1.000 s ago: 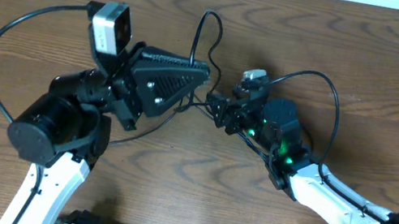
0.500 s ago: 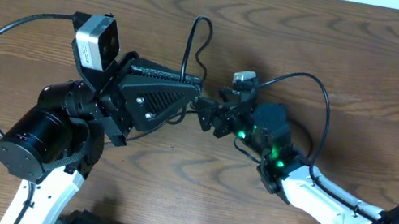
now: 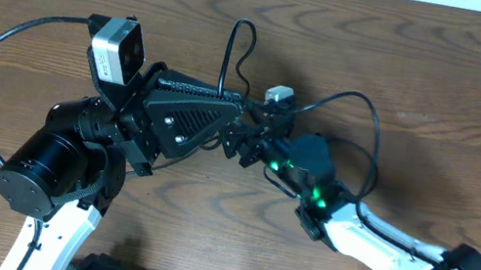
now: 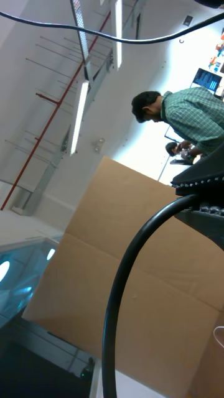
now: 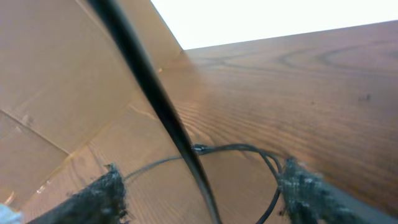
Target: Untangle cables
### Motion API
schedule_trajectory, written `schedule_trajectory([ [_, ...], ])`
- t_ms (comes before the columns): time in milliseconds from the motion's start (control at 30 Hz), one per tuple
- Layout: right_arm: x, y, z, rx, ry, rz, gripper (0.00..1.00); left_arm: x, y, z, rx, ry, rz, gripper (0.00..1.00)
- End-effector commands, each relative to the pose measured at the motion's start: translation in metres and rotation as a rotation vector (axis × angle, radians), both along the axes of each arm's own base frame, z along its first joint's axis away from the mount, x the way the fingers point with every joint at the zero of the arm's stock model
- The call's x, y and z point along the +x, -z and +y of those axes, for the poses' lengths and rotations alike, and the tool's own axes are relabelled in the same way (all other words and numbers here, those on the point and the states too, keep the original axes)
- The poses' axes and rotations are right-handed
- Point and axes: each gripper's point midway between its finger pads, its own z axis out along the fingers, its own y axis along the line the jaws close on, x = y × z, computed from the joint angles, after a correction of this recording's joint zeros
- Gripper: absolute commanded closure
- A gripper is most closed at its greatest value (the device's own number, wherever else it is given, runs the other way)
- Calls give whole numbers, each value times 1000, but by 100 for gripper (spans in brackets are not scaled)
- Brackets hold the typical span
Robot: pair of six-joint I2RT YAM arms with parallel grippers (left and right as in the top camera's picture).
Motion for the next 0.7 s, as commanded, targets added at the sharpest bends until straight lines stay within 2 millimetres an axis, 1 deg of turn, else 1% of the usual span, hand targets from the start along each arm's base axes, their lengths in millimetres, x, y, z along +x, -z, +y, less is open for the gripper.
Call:
schedule_trajectory([
  [0,10,16,13,-38,18,23,34,-11,-10,2,-8,10,-33,92],
  [33,11,21,16,-50,12,30,44,-13,-9,1,-2,13,-36,92],
  [67,13,25,19,-61,2,34,57,-13,-8,0,7,17,-39,92],
  [100,15,28,20,-67,2,41,73,-15,-6,-1,21,23,-42,92],
  [133,17,28,20,-72,5,45,87,-16,-3,-2,37,31,-45,92],
  [167,19,26,18,-72,10,46,98,-18,-1,-3,55,40,-49,92],
  [233,22,17,13,-65,22,40,99,-21,6,-6,95,58,-58,92],
  [300,24,-2,4,-62,36,10,99,-24,12,-9,134,74,-70,92],
  [400,26,-41,-15,-42,64,-57,99,-29,26,-14,215,90,-133,92],
  [467,26,-73,-33,-15,94,-101,99,-30,39,-17,277,103,-188,92],
  [533,24,-99,-55,3,131,-124,99,-26,48,-20,314,116,-205,92],
  [600,20,-115,-76,4,163,-126,99,-20,55,-22,335,126,-201,92],
  [667,13,-126,-93,-3,180,-119,99,-9,63,-24,347,135,-174,92],
])
